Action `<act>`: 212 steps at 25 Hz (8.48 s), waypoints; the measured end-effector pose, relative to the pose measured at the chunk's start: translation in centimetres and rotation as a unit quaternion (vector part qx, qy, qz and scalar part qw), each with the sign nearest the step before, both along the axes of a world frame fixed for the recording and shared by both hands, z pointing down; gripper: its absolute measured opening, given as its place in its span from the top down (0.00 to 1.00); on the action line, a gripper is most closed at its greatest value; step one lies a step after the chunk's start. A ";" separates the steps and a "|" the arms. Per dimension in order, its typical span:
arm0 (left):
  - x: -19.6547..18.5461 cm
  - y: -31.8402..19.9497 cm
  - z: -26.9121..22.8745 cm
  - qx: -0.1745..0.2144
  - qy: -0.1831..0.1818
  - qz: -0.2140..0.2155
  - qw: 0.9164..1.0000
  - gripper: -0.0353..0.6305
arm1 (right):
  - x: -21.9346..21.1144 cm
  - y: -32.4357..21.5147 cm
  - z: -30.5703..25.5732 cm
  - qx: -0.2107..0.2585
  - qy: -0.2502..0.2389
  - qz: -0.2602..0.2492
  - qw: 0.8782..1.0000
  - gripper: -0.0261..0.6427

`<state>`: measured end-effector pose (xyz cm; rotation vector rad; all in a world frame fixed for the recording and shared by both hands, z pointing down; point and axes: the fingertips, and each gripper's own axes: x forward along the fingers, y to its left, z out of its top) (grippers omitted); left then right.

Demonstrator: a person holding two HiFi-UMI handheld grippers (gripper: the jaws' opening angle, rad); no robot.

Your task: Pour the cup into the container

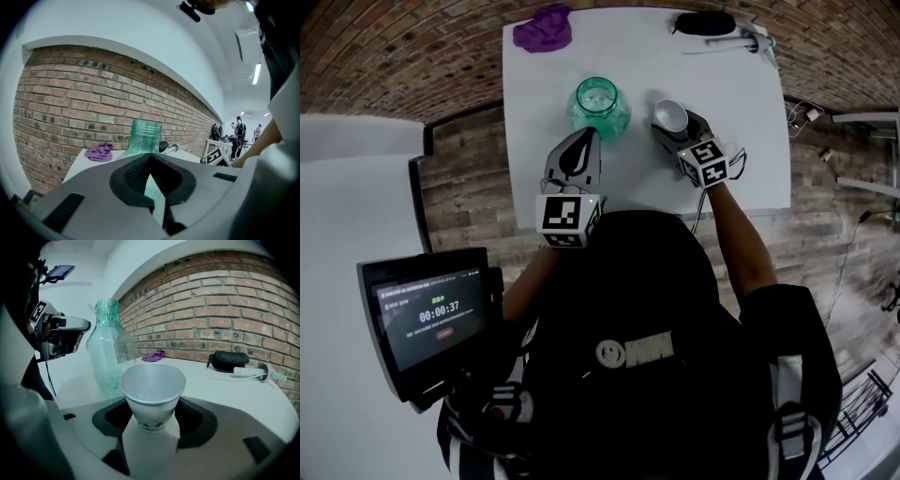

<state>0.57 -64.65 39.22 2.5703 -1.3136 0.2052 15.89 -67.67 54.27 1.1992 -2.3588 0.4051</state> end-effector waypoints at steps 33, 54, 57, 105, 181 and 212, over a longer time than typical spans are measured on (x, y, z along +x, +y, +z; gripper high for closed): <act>-2.9 3.8 1.3 -0.028 -0.015 -0.020 0.999 0.95 | 2.5 7.5 -15.7 0.194 -0.122 0.049 0.972 0.62; 4.8 31.1 0.0 -0.024 -0.055 -0.054 0.997 0.95 | 8.1 33.4 -17.9 0.181 -0.167 0.008 0.969 0.95; 4.8 31.3 0.2 -0.030 -0.058 -0.050 0.997 0.95 | 7.1 33.4 -17.7 0.175 -0.176 0.005 0.969 0.95; 1.3 64.7 1.6 -0.034 -0.048 -0.054 0.997 0.95 | -1.7 69.3 -15.9 0.132 -0.168 -0.088 0.973 0.95; -2.6 116.3 3.0 -0.071 -0.029 -0.054 0.996 0.95 | -9.7 120.9 -14.2 0.104 -0.192 -0.115 0.969 0.95; -4.9 146.6 1.0 -0.018 -0.009 -0.051 0.999 0.95 | -10.9 151.1 -15.5 0.140 -0.168 -0.068 0.973 0.95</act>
